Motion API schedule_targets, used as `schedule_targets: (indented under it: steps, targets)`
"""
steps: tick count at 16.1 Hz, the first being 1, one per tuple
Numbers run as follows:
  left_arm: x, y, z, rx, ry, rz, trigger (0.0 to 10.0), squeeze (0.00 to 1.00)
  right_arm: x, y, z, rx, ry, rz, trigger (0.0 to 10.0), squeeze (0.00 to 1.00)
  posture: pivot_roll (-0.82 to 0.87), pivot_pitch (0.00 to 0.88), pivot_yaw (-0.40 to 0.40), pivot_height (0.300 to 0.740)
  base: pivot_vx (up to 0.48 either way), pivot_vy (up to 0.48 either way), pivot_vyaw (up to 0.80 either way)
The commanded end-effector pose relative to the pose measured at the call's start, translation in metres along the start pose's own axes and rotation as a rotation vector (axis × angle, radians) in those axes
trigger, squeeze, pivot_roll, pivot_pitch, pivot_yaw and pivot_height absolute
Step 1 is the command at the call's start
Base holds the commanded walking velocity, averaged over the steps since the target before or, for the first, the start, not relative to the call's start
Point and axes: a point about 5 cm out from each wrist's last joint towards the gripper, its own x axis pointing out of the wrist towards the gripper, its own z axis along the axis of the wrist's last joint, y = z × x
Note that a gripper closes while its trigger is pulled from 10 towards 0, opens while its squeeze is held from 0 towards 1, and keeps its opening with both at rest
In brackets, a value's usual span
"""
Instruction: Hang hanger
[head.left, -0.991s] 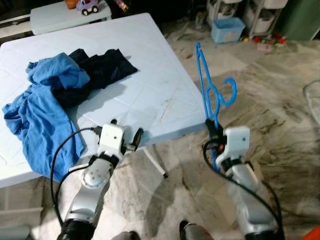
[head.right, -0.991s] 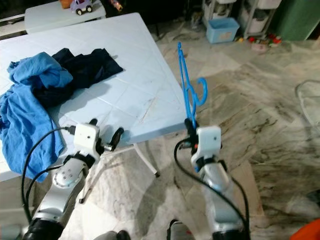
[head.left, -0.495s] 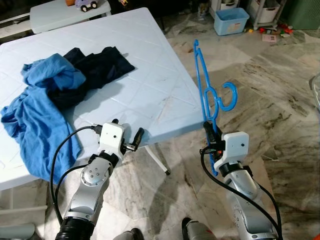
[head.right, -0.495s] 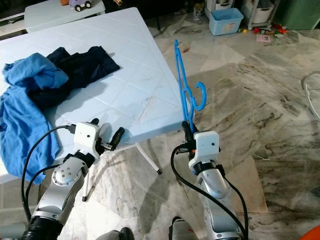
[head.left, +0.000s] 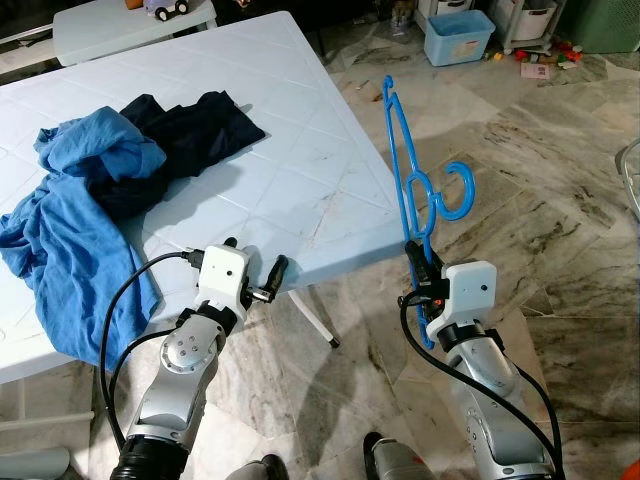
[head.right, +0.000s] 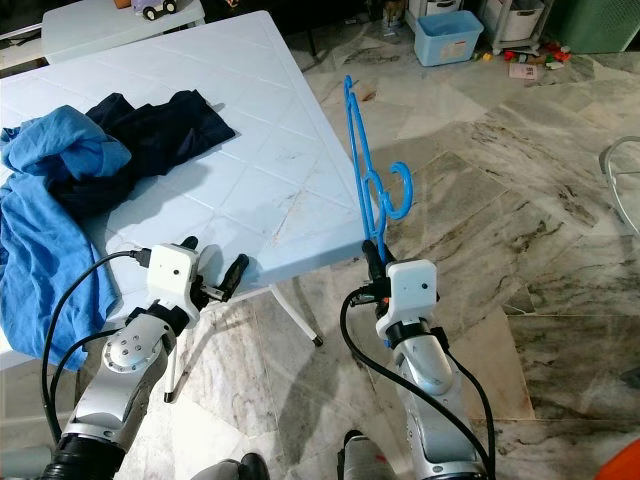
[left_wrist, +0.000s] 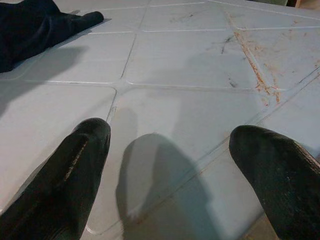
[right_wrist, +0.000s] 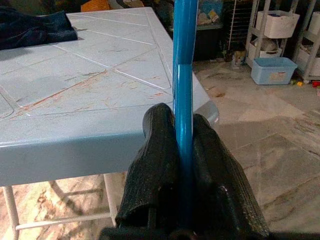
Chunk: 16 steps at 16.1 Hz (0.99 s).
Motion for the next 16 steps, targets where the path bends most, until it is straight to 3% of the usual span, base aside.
schedule_targets:
  steps: [1, 7, 16]
  targets:
    - [-0.005, 0.005, -0.007, 0.005, 0.038, 0.014, 10.0, 0.00, -0.005, 0.007, -0.020, 0.024, 0.114, 0.017, 10.0, 0.00, -0.23, 0.212, 0.114, 0.740, 0.000, 0.368, 0.00]
    - [-0.003, -0.001, -0.008, -0.010, 0.032, 0.029, 10.0, 0.00, 0.002, 0.002, -0.019, 0.012, 0.113, 0.034, 10.0, 0.00, -0.21, 0.165, 0.072, 0.740, 0.000, 0.410, 0.00]
    - [0.002, -0.003, -0.006, 0.002, 0.023, 0.034, 10.0, 0.00, 0.010, 0.006, -0.013, 0.007, 0.080, 0.066, 10.0, 0.00, -0.20, 0.152, 0.073, 0.740, 0.000, 0.437, 0.00]
